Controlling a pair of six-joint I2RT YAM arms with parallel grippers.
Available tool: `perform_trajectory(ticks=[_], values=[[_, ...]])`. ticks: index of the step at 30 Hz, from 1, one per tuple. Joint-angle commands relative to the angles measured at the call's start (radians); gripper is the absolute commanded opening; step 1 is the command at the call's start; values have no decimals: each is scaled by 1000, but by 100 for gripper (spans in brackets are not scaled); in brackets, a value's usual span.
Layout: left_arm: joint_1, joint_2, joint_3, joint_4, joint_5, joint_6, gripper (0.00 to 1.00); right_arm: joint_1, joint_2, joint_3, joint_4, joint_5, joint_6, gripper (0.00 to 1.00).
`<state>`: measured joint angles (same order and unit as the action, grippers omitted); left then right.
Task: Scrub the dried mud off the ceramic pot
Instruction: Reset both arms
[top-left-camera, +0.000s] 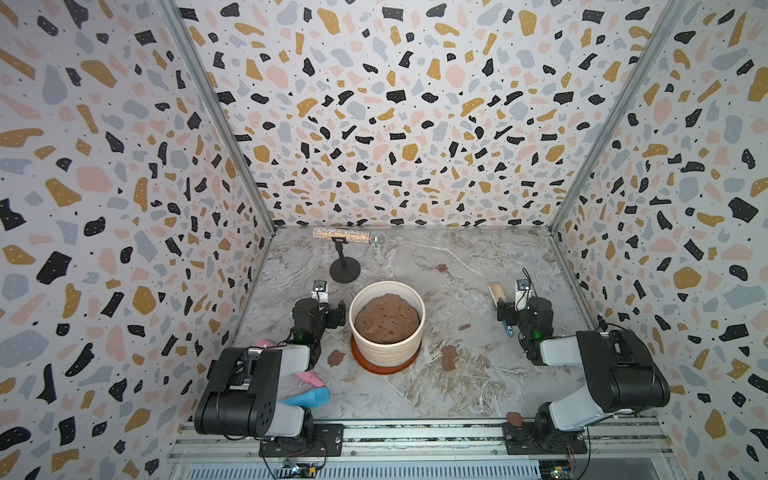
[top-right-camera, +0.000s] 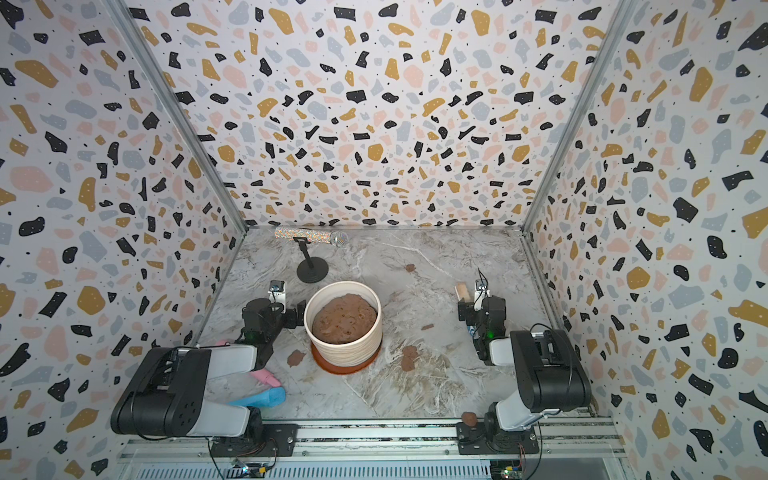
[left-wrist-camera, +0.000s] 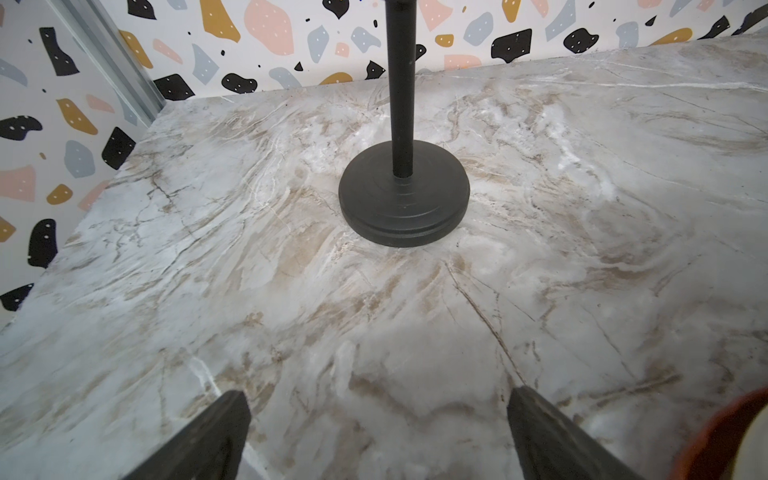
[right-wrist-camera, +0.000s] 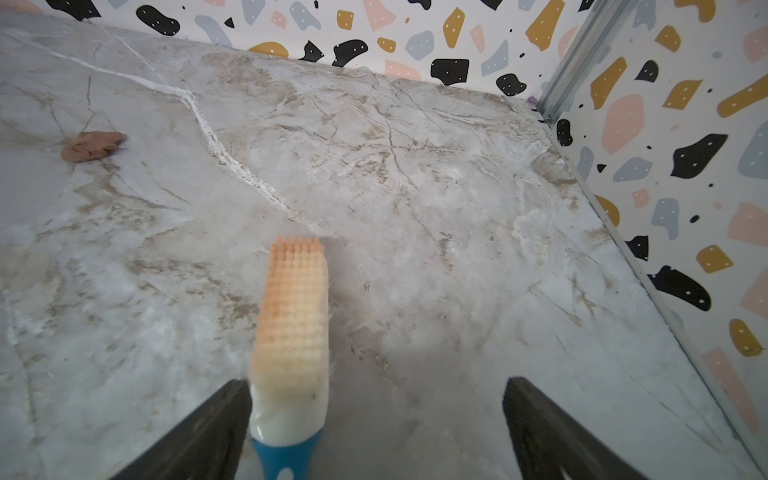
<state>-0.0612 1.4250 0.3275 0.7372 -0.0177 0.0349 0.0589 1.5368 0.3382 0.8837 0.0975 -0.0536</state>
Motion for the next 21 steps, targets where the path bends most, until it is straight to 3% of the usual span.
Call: perform_trajectory(ticks=[1,21], values=[[-3,-17,9,46,-28,-14,100,-3,-25,7,10,6,7,100],[-4,-11,8,56,-5,-3,100,-4,-25,5,13,7,8,100]])
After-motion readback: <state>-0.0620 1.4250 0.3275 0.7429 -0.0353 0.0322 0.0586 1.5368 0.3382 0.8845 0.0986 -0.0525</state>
